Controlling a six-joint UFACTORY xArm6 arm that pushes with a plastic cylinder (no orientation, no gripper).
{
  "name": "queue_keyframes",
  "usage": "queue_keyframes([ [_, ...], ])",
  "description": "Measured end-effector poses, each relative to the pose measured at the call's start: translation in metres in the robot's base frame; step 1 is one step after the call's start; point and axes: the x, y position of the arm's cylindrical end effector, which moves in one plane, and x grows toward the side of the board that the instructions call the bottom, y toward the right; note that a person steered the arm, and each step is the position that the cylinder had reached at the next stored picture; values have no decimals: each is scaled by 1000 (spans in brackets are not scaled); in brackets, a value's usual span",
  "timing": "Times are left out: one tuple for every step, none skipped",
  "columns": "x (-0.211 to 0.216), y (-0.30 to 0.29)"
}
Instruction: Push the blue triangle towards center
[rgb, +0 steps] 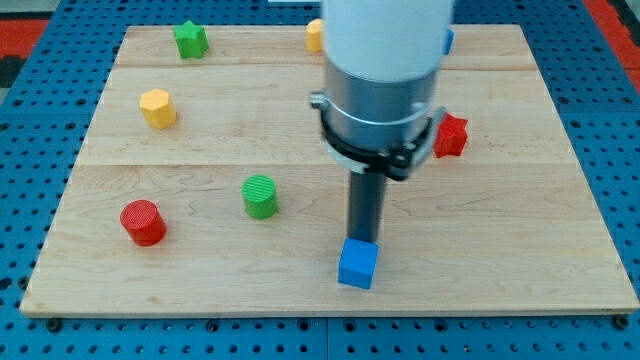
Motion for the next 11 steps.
queue_keyframes([
  [-48, 38],
  [-63, 178],
  [-163, 262],
  [-281, 268],
  [-328, 202],
  [-336, 113],
  [-330, 68],
  [-254, -5],
  [-202, -33],
  [-250, -32],
  [-272, 16],
])
